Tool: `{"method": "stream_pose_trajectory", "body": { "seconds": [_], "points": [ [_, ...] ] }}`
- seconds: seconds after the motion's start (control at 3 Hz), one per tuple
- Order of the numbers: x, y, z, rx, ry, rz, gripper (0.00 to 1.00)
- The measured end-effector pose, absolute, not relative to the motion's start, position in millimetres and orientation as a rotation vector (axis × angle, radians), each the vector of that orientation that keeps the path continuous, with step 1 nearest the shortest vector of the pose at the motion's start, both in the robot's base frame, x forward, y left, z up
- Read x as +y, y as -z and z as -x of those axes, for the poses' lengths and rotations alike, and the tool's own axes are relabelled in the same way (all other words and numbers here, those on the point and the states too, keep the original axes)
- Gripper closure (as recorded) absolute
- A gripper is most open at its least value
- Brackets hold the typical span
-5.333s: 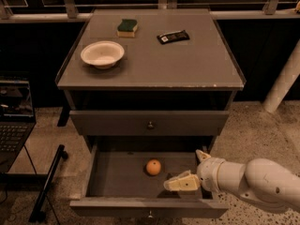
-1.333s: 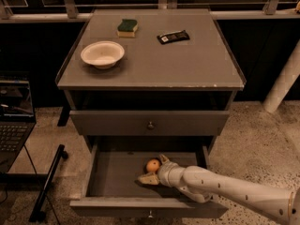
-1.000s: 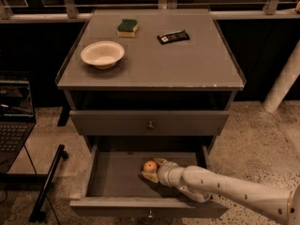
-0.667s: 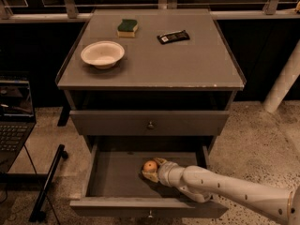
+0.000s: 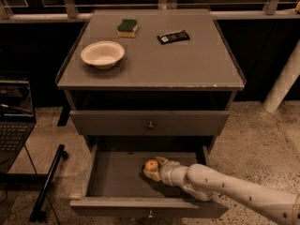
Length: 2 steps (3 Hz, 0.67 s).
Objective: Pick orange from middle drawer and place on counter
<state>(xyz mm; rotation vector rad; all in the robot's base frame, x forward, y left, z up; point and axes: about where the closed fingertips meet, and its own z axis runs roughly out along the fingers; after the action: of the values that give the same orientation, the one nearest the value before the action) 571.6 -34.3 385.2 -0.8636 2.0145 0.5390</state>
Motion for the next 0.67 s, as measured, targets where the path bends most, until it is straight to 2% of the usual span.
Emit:
{"method": "stream_pose_trajectory", "body": {
  "seconds": [0.67],
  "points": [
    [-119,-480,-553,1.911,-0.650,0.830,1.00]
  ]
}}
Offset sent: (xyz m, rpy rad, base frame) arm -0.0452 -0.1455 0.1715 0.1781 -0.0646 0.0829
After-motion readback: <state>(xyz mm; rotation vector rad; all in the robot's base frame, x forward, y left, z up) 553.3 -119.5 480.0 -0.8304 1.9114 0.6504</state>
